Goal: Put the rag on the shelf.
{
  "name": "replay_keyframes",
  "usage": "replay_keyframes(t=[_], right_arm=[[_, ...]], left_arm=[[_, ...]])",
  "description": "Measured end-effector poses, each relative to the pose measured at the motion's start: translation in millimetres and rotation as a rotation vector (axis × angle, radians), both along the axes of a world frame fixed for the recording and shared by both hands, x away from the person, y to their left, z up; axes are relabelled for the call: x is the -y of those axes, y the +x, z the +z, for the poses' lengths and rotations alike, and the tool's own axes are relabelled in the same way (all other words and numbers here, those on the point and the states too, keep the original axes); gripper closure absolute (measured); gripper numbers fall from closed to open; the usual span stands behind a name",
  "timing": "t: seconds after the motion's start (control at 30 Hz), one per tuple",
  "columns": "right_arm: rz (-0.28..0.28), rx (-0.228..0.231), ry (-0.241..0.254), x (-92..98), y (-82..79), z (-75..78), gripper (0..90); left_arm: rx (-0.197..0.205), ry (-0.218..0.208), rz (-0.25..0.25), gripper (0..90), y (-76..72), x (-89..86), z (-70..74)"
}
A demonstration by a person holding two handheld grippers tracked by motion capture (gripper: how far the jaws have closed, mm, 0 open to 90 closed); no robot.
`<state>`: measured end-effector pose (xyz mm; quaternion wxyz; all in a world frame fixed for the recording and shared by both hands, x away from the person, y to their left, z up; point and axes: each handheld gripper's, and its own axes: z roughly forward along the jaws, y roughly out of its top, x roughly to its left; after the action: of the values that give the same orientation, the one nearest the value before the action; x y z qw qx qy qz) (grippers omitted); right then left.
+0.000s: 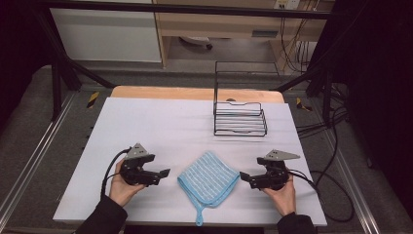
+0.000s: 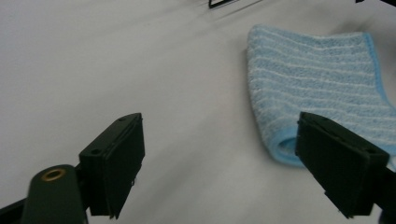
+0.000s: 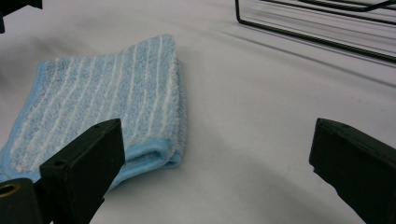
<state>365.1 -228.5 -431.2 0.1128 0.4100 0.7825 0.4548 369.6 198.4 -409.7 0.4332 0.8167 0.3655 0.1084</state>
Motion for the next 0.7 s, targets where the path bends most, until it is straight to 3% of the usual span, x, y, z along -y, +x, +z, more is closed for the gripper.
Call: replay_keyframes(t=[0.13, 0.23, 0.33, 0.43, 0.53, 0.63, 0.7], right_arm=[[0.015, -0.008, -0.004, -7.6, 0.4, -0.3, 6.9], [0.022, -0.021, -0.008, -12.0, 0.7, -1.3, 9.7], [0.021, -0.033, 0.001, -15.2, 0.6, -2.3, 14.1], [0.027, -0.036, 0.006, -17.5, 1.1, -3.3, 17.9], [0.035, -0.047, 0.003, -24.2, 1.1, -5.1, 28.8], [0.032, -0.058, -0.005, -27.8, 1.2, -7.1, 34.3], [0.017, -0.063, -0.025, -29.2, 1.8, -9.6, 42.4]], left_arm=[[-0.035, 0.015, -0.037, 28.2, 4.6, 28.2, 0.9], [-0.045, 0.033, -0.05, 35.6, 5.8, 39.1, -1.2], [-0.079, 0.045, -0.073, 41.9, 6.8, 55.8, -7.7], [-0.099, 0.055, -0.076, 46.9, 7.0, 63.4, -12.6], [-0.14, 0.09, -0.074, 55.0, 9.1, 69.3, -22.3], [-0.164, 0.083, -0.068, 61.4, 9.5, 68.6, -27.4], [-0.186, 0.079, -0.069, 63.6, 9.2, 66.8, -31.7]])
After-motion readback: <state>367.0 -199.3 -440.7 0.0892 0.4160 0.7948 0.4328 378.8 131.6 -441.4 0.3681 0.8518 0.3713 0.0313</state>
